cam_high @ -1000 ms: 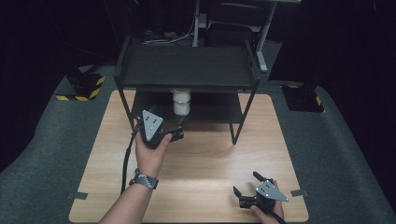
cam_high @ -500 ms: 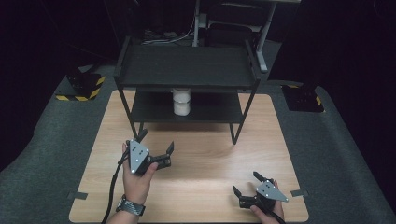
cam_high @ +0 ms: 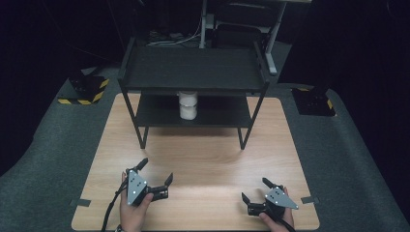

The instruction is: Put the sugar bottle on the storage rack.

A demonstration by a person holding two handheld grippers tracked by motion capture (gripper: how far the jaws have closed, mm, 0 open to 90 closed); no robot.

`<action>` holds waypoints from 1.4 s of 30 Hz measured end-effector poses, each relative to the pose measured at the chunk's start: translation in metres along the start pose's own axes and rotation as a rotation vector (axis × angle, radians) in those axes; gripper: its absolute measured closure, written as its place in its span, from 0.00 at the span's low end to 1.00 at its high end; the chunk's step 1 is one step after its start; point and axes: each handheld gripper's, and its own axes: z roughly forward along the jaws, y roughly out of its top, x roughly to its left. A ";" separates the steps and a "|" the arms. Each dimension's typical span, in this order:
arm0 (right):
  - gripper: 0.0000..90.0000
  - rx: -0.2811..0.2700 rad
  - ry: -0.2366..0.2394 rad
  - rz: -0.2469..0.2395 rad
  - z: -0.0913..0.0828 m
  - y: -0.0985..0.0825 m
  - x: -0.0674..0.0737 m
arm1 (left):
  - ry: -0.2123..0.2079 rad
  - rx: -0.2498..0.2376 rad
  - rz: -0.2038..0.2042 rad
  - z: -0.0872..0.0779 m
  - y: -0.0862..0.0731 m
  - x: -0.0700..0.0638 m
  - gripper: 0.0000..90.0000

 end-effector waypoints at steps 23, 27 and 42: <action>0.00 -0.003 -0.005 -0.002 0.000 -0.001 0.001 | 0.007 0.160 -0.006 -0.005 -0.021 -0.005 0.00; 0.00 -0.002 -0.004 -0.003 0.000 0.000 0.001 | 0.010 0.188 -0.002 -0.003 -0.020 -0.005 0.00; 0.00 -0.004 -0.001 -0.004 0.000 -0.001 0.000 | -0.010 0.297 0.052 0.008 -0.005 -0.006 0.01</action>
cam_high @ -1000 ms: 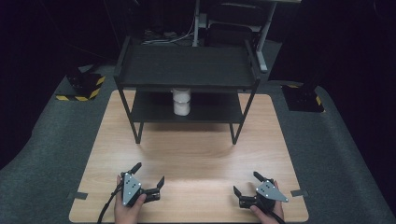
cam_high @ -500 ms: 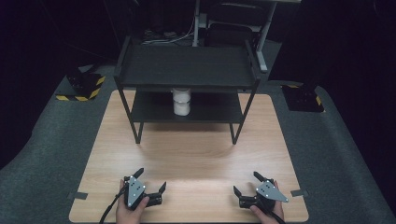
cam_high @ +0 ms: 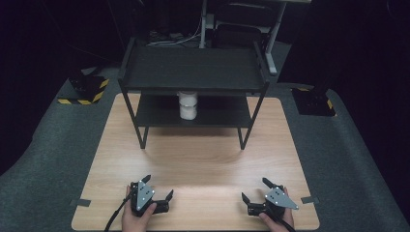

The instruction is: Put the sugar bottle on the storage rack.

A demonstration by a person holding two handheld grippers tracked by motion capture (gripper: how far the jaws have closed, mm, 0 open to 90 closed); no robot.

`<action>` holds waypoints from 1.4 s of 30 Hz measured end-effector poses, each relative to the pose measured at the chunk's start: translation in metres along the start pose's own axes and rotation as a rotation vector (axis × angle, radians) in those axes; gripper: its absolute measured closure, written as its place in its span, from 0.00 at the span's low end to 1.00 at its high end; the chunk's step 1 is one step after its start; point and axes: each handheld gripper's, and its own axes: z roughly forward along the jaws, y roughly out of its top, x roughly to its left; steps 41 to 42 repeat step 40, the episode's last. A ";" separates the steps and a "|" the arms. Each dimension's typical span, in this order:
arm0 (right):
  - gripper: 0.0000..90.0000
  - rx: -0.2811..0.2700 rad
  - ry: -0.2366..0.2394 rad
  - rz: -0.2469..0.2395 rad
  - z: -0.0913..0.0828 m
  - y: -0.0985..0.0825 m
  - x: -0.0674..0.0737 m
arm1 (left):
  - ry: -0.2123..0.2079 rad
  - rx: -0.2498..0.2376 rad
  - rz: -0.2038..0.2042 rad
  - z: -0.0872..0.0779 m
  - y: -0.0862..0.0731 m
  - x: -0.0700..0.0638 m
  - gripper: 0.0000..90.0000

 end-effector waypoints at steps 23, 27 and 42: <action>0.00 -0.003 0.004 0.015 0.001 0.000 -0.002 | -0.014 0.004 0.015 0.000 0.001 0.001 0.01; 0.00 0.000 0.009 0.016 0.002 0.001 -0.003 | -0.017 0.005 0.015 0.000 0.001 0.001 0.00; 0.00 -0.016 0.005 0.020 -0.002 -0.003 -0.003 | 0.000 0.048 0.008 0.006 0.010 -0.003 0.01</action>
